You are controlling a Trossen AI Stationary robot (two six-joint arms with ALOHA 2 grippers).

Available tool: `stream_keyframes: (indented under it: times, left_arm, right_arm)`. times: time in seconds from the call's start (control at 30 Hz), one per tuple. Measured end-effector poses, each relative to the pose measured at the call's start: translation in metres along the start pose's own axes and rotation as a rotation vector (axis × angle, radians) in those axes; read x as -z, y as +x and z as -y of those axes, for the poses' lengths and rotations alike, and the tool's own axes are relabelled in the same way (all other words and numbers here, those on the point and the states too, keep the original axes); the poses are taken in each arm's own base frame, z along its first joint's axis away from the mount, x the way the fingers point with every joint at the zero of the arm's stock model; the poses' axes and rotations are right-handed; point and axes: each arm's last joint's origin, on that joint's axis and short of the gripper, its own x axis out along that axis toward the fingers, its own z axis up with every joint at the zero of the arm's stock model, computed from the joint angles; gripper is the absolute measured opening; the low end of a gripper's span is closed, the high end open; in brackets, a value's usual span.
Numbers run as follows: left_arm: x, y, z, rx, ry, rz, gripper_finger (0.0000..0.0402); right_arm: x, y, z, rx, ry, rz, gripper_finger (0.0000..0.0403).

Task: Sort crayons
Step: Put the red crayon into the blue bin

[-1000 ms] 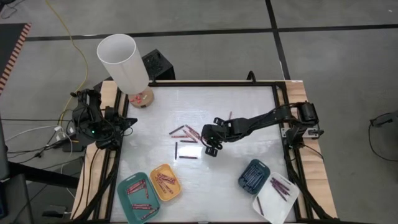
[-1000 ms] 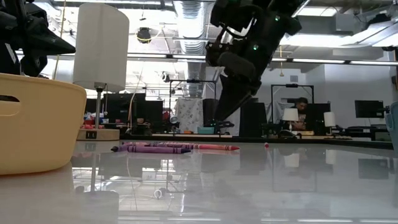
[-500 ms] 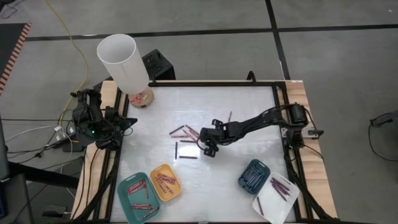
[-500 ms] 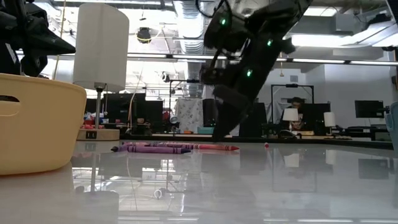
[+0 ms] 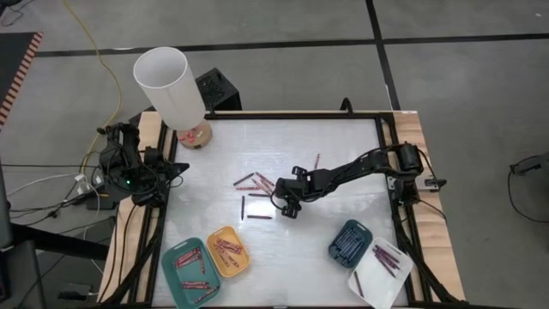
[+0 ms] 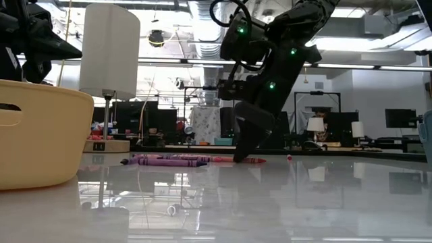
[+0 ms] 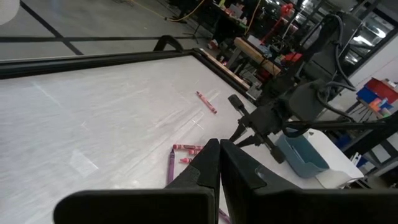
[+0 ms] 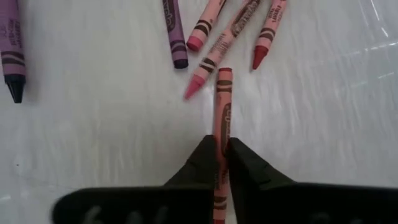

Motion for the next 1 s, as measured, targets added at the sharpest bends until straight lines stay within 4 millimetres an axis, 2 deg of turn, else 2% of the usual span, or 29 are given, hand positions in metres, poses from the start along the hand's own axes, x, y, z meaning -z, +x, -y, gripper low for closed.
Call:
stream_keyframes:
  times: [0.1,0.43,0.7,1.0]
  left_arm:
    - [0.0,0.0,0.0,0.0,0.0,0.0,0.0]
    - [0.0,0.0,0.0,0.0,0.0,0.0,0.0]
    - [0.0,0.0,0.0,0.0,0.0,0.0,0.0]
    - [0.0,0.0,0.0,0.0,0.0,0.0,0.0]
  right_arm:
    - [0.001,0.0,0.0,0.003,0.014,-0.012,0.0009]
    - [0.001,0.0,-0.001,0.042,0.096,0.001,0.0003]
    - [-0.005,-0.008,-0.018,0.105,0.085,0.057,0.0004]
    - [-0.017,-0.021,-0.037,0.074,0.073,0.126,0.0004]
